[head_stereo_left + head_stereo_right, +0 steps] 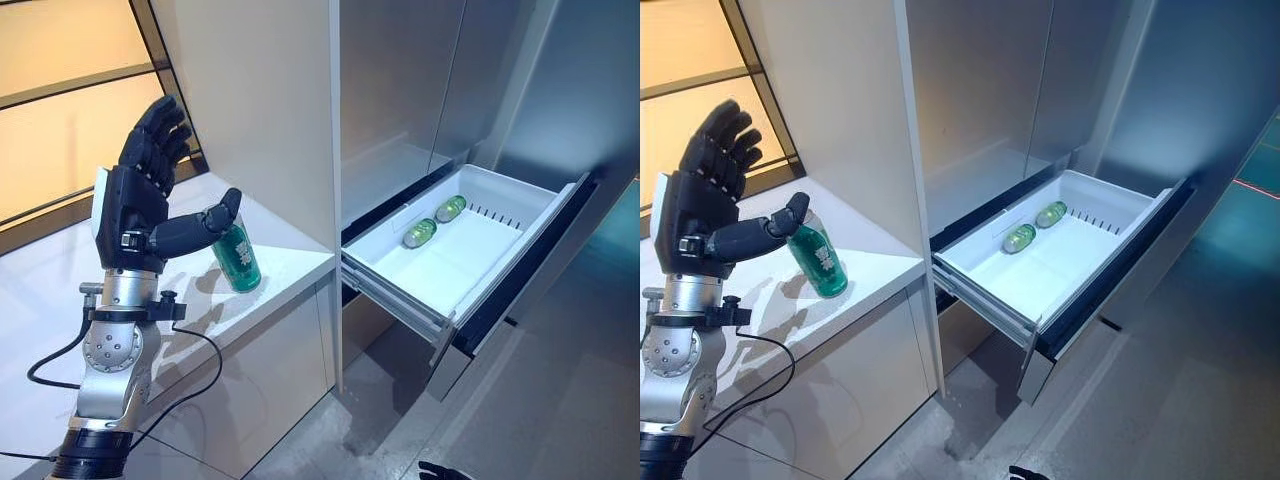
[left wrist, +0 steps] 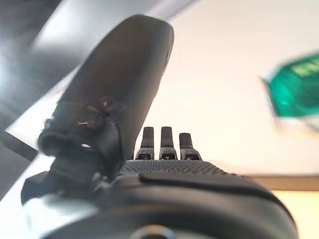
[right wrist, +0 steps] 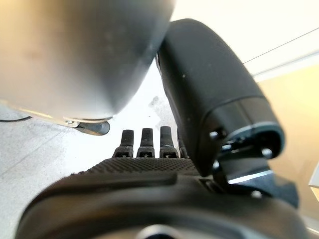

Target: Put drinks into fridge and close the fridge

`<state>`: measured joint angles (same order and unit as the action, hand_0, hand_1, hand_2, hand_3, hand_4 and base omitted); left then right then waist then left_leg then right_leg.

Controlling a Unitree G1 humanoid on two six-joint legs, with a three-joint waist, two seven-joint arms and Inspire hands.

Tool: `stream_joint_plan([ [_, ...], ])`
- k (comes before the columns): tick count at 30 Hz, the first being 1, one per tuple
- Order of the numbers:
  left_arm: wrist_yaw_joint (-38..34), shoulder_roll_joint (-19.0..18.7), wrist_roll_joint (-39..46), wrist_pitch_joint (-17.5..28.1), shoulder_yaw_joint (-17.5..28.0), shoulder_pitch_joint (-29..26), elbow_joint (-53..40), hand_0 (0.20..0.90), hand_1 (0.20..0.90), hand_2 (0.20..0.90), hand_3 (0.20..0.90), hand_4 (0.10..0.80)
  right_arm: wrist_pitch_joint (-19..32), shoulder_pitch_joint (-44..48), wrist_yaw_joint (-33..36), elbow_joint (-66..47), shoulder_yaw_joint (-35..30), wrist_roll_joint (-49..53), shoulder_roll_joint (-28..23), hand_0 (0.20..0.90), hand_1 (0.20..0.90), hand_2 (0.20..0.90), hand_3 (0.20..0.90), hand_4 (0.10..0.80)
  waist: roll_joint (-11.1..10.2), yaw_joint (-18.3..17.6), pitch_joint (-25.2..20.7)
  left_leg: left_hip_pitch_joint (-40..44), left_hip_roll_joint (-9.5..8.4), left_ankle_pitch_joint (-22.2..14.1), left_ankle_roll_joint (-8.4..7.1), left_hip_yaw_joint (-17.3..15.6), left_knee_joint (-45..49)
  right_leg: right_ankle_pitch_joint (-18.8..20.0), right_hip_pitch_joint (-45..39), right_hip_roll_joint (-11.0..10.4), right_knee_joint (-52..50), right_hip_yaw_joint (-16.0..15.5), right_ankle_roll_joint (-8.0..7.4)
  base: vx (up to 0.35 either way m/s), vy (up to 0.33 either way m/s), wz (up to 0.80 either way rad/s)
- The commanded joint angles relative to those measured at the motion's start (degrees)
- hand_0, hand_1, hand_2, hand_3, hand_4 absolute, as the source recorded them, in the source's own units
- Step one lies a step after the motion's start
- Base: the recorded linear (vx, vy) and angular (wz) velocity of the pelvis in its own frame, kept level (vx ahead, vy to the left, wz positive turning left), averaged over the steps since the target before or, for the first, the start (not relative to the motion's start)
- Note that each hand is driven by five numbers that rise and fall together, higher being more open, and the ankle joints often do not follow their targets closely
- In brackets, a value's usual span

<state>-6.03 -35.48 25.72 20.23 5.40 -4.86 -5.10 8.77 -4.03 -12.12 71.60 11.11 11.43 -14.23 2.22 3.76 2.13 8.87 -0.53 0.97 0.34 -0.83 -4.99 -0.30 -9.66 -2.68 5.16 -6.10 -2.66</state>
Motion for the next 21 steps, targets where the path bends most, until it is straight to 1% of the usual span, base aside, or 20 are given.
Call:
stream_joint_plan([
  [1,-2.7,-2.9,-0.8,1.9,4.5,-8.8,1.1,0.900,0.900,0.900,0.900,0.800,0.6,2.0,0.3,1.0,1.7,1.5,0.8,0.900,0.900,0.900,0.900,0.800,-0.1,-0.6,0.0,0.3,-2.94,-5.6,0.80,0.9,0.8,-5.6,1.9,2.2,-5.0,-1.8,-0.74,0.000,0.000,0.00],
  [7,-0.8,-3.3,1.8,-0.8,4.6,-9.3,6.0,0.900,0.900,0.900,0.900,0.800,0.0,2.1,0.2,0.8,1.5,1.5,0.4,0.900,0.900,0.900,0.900,0.800,0.0,-1.0,-0.1,0.6,-2.90,-5.6,0.76,0.4,0.9,-5.7,1.8,2.3,-5.0,-1.5,-0.83,0.000,0.000,0.00],
  [12,4.2,-3.7,7.5,-1.1,4.4,-10.7,8.2,0.900,0.900,0.900,0.900,0.800,-0.2,2.1,0.0,1.0,1.3,1.3,0.2,0.900,0.900,0.900,0.900,0.800,0.1,-1.4,-0.2,0.8,-2.80,-5.6,0.65,-0.1,0.9,-5.6,1.7,2.3,-5.1,-1.2,-0.99,0.000,0.000,0.00],
  [14,7.6,-3.4,10.7,-1.6,4.3,-11.2,8.1,0.900,0.900,0.900,0.900,0.800,-0.3,2.1,-0.3,1.1,1.1,1.0,0.0,0.900,0.900,0.900,0.900,0.800,0.2,-1.6,-0.2,0.8,-2.73,-5.6,0.59,-0.3,0.9,-5.6,1.7,2.3,-5.1,-1.1,-1.01,0.000,0.000,0.00],
  [18,10.5,-3.3,12.0,-3.1,4.0,-11.7,8.1,0.900,0.900,0.900,0.900,0.800,-0.5,2.1,-0.4,1.0,0.9,0.7,-0.2,0.900,0.900,0.900,0.900,0.800,0.3,-1.8,-0.2,0.9,-2.75,-5.6,0.65,-0.4,0.9,-5.7,1.7,2.5,-5.2,-0.8,-1.03,0.000,0.000,0.00],
  [21,12.1,-4.1,13.0,-3.9,3.9,-12.4,9.5,0.900,0.900,0.900,0.900,0.800,-0.8,2.2,-0.5,0.8,0.9,0.5,-0.3,0.900,0.900,0.900,0.900,0.800,0.4,-2.0,-0.1,1.1,-2.74,-5.7,0.68,-0.5,0.9,-5.7,1.7,2.5,-5.2,-0.7,-1.07,0.000,0.000,0.00],
])
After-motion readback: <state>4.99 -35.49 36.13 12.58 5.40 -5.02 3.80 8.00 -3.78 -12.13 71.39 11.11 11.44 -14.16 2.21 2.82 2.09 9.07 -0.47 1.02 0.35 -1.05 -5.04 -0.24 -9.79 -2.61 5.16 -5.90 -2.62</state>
